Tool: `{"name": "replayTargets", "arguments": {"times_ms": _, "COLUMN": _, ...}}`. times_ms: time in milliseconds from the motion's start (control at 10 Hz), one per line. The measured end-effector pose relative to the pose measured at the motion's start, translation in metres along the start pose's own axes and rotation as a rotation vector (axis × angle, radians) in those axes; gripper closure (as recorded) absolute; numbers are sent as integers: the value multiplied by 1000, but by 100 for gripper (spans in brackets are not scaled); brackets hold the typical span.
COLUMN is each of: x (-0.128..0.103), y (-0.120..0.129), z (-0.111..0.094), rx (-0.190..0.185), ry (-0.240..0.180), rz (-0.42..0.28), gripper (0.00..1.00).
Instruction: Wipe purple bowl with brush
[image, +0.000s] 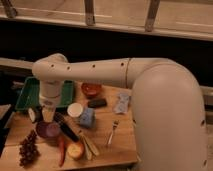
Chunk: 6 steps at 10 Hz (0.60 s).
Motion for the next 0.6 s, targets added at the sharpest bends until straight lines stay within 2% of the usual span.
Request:
{"name": "replayTargets", "arguments": {"times_ms": 300, "x": -2, "y": 0, "z": 3, "rx": 6, "ry": 10, "rz": -11, "gripper": 100}}
{"name": "replayTargets", "arguments": {"times_ms": 600, "x": -29, "y": 2, "z": 34, "rx": -27, "ry": 26, "rz": -74, "gripper": 100}}
